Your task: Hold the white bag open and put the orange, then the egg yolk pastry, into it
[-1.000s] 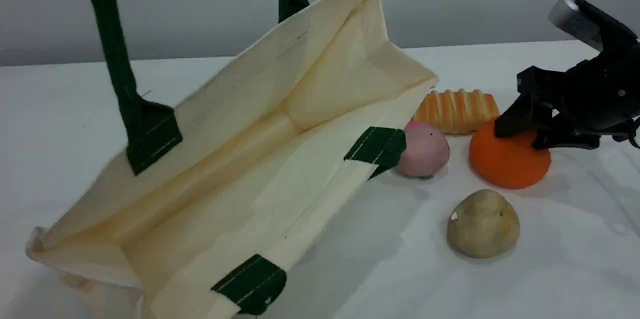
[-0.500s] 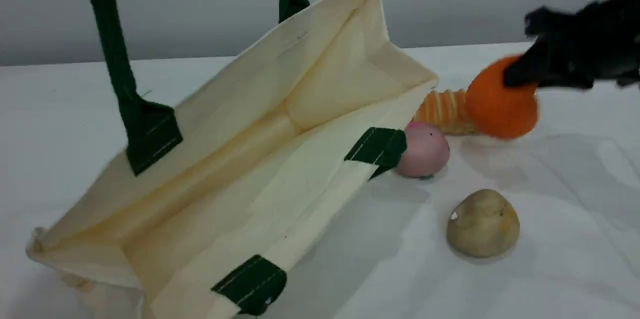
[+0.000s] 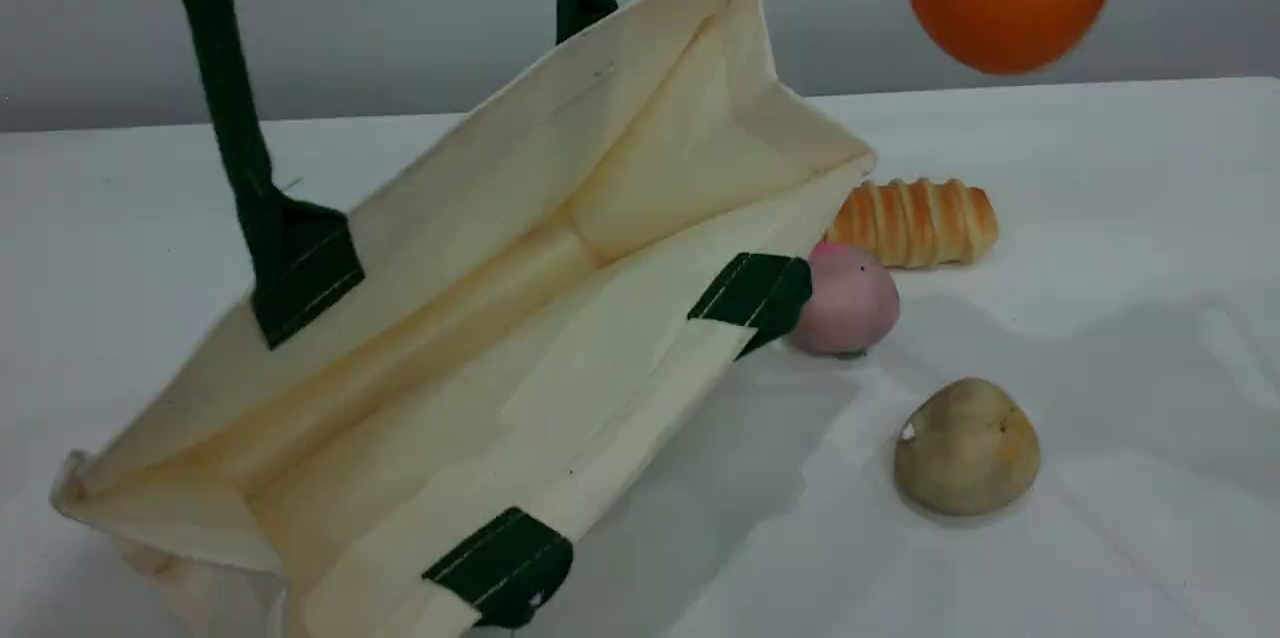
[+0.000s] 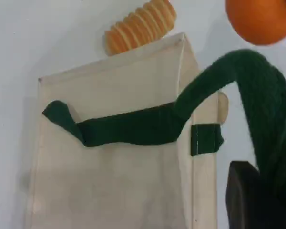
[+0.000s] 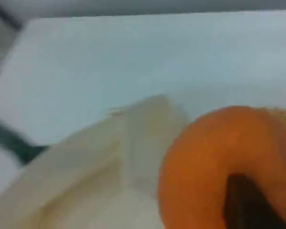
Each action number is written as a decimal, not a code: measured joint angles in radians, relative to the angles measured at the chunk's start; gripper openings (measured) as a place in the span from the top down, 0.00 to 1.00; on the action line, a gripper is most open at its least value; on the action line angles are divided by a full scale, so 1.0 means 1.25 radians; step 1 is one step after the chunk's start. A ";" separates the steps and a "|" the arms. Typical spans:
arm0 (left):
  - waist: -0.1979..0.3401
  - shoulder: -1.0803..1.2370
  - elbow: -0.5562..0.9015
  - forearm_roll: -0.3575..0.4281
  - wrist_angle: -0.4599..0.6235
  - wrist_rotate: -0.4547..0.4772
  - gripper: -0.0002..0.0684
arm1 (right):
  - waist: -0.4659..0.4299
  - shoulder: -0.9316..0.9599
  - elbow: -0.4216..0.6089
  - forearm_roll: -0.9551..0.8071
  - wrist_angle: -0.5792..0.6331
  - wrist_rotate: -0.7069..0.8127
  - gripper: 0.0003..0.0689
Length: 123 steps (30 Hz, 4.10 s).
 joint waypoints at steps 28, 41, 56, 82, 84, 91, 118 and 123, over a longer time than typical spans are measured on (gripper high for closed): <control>0.000 0.000 0.001 -0.004 -0.002 0.001 0.90 | 0.422 -0.002 0.213 0.298 -0.129 -0.181 0.94; 0.000 0.000 0.001 -0.068 -0.004 0.009 0.90 | 0.552 0.001 0.107 0.294 -0.303 -0.162 0.94; 0.000 -0.001 0.001 -0.093 0.004 0.016 0.90 | 0.560 0.117 0.028 0.292 -0.358 -0.149 0.94; 0.000 -0.001 0.001 -0.112 0.011 0.027 0.90 | 0.567 0.234 -0.065 0.288 -0.290 -0.114 0.94; 0.000 -0.001 0.001 -0.112 0.011 0.028 0.90 | 0.567 0.234 -0.065 0.288 -0.295 -0.114 0.94; 0.000 -0.001 0.001 -0.114 0.007 0.037 0.90 | 0.566 0.236 -0.065 0.295 -0.356 -0.114 0.94; 0.000 -0.001 0.001 -0.101 0.010 0.045 0.90 | 0.564 0.086 0.023 -0.004 -0.393 0.100 0.31; 0.000 -0.001 0.001 -0.099 0.010 0.045 0.90 | 0.561 0.010 0.107 -0.142 -0.457 0.206 0.31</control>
